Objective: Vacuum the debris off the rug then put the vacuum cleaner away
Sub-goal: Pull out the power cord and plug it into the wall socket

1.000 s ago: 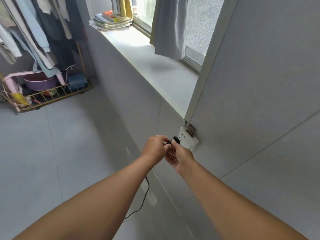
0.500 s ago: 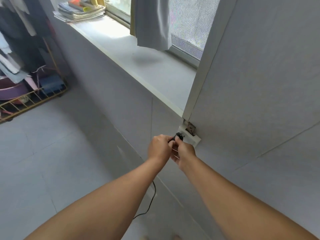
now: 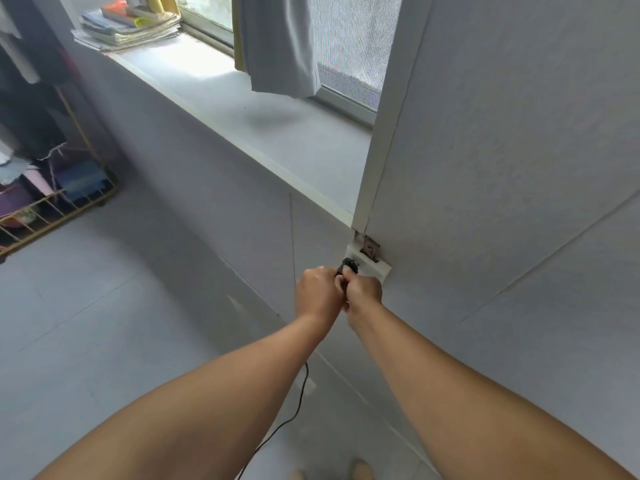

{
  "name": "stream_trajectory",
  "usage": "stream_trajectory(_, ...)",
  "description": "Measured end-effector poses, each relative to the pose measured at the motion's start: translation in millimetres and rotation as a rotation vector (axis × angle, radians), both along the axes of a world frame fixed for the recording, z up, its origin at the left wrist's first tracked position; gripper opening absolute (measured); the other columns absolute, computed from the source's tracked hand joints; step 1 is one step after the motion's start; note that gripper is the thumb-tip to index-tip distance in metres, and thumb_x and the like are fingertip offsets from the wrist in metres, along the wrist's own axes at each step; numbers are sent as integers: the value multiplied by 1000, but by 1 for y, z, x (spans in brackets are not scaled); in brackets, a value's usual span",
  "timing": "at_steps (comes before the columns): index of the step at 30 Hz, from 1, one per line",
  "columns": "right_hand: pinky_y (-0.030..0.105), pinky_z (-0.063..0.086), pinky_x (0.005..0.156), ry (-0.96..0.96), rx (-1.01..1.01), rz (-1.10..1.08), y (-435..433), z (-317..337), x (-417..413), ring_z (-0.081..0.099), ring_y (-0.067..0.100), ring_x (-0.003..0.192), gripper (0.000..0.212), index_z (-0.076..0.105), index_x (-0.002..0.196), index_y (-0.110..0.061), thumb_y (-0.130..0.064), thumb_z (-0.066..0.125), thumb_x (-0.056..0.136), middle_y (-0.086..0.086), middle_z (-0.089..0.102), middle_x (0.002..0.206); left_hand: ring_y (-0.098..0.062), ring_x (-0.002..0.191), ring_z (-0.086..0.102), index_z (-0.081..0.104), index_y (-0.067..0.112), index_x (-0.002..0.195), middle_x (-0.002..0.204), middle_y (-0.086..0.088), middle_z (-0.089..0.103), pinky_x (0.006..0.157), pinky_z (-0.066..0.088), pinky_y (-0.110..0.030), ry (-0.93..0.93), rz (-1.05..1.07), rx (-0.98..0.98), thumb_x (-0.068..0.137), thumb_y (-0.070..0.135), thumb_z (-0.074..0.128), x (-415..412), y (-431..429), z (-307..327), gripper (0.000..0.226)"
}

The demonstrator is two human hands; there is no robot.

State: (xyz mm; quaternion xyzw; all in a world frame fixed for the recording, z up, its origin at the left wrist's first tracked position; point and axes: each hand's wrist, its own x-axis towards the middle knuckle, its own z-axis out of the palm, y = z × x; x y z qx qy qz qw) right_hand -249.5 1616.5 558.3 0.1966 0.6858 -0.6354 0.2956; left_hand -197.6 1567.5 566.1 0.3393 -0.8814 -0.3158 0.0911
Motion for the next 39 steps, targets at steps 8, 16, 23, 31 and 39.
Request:
stream_trajectory(8, 27, 43, 56, -20, -37, -63, 0, -1, -12, 56, 19, 62, 26, 57, 67, -10, -14, 63, 92, 7, 59, 68, -24, 56, 45, 55, 9, 59, 50, -1, 40, 52, 27, -29, -26, -38, -7, 87, 13, 50, -13, 2, 4, 29)
stream_trajectory(16, 28, 47, 58, 9, -7, 0, 2, -2, -11, 61, 20, 71, 13, 64, 81, -12, -18, 62, 92, 8, 64, 81, -28, 60, 56, 69, 7, 71, 59, -10, 59, 52, 37, -30, 4, -56, -17, 87, 15, 51, -13, -1, -1, 26)
stream_trajectory(23, 28, 48, 59, -104, -4, 197, 20, 26, -5, 61, 16, 70, 16, 66, 101, -12, -26, 59, 95, 4, 66, 81, -28, 95, 64, 67, 20, 114, 101, -9, 69, 71, 51, -34, -223, -160, 96, 92, 29, 53, -11, -12, 10, 27)
stream_trajectory(31, 21, 42, 52, -206, 192, 553, 47, 39, 29, 54, 10, 58, 23, 61, 85, -11, -30, 56, 97, 2, 62, 74, -24, 116, 57, 59, 15, 125, 125, -7, 63, 97, 46, -35, -227, 86, 234, 93, 33, 59, 64, -16, 2, 37)
stream_trajectory(39, 20, 34, 50, -133, 322, 1037, 54, 30, 75, 48, 10, 55, 18, 61, 88, -11, -26, 57, 97, 2, 61, 68, -25, 97, 67, 71, 9, 102, 102, -9, 72, 84, 52, -31, -187, 290, 381, 92, 21, 59, 161, 11, -6, 19)
